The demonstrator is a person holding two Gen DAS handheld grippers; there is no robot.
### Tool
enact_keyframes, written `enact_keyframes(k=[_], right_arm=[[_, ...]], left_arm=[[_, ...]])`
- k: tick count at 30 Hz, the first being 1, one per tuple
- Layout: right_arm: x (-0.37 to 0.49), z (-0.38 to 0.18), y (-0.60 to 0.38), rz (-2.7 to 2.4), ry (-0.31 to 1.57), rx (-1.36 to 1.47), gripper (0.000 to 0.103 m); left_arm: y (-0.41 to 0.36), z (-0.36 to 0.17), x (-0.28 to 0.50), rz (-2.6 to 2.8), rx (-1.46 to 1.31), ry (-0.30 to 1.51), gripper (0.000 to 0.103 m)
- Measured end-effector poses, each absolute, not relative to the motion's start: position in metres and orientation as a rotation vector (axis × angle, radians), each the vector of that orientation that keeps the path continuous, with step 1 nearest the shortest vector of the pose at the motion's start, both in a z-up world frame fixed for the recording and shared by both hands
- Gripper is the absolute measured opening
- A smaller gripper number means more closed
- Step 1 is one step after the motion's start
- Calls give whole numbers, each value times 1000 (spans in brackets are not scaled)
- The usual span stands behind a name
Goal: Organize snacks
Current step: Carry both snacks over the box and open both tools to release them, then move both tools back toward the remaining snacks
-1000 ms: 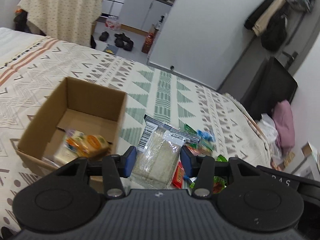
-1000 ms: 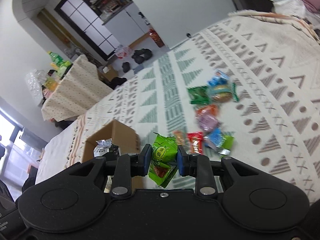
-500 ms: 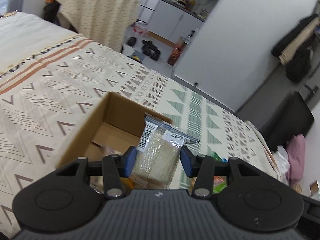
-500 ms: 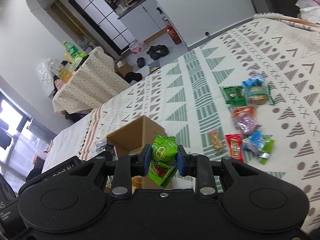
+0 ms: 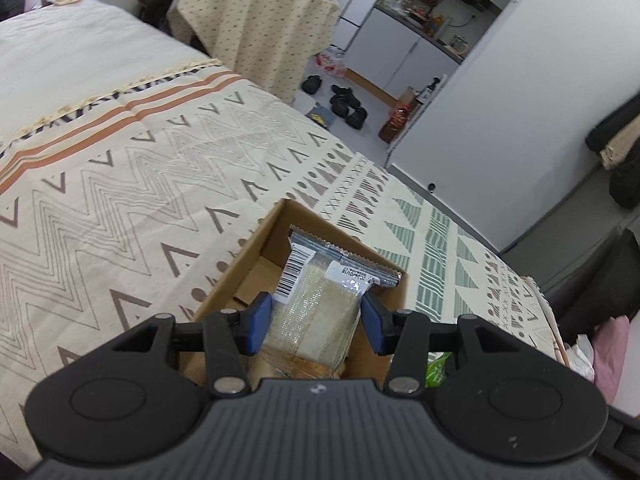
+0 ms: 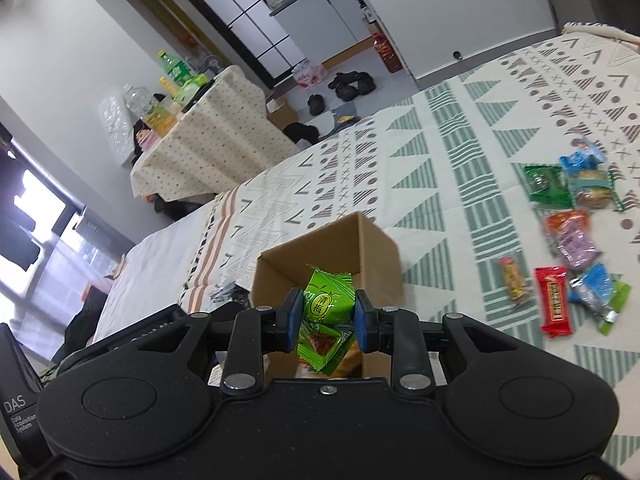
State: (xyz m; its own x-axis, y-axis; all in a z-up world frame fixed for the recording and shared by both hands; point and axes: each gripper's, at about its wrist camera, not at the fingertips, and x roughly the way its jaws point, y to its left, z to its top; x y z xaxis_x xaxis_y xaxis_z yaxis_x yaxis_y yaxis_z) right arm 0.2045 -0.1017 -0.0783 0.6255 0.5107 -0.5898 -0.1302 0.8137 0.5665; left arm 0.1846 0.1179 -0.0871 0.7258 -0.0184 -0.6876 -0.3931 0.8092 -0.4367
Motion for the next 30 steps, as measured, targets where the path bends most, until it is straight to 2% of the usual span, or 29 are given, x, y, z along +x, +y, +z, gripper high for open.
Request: enact_keyframes(k=[3, 4, 6, 7, 10, 15, 21, 25, 27, 30], right_arm=[[206, -82, -93, 404, 828, 498, 32], [207, -83, -91, 406, 838, 497, 35], [207, -85, -90, 403, 850, 502, 51], [206, -86, -92, 396, 846, 504, 52], [203, -86, -103, 366, 844, 499, 54], [193, -87, -131, 298, 832, 486, 68], [182, -86, -164, 230, 803, 439, 81], [175, -83, -186, 197, 782, 408, 87], [172, -83, -198, 186, 772, 407, 93], [167, -83, -216, 160, 755, 406, 96]], left_arm=[[120, -87, 184, 249, -600, 734, 54], [119, -86, 184, 250, -595, 731, 61], [116, -85, 183, 253, -583, 730, 72], [115, -84, 183, 253, -579, 729, 76], [108, -83, 185, 247, -561, 741, 78], [88, -81, 185, 214, -509, 747, 86], [56, -81, 184, 166, -444, 761, 88], [34, -80, 182, 120, -390, 761, 94], [24, -80, 181, 98, -373, 764, 95], [7, -80, 180, 60, -345, 770, 96]])
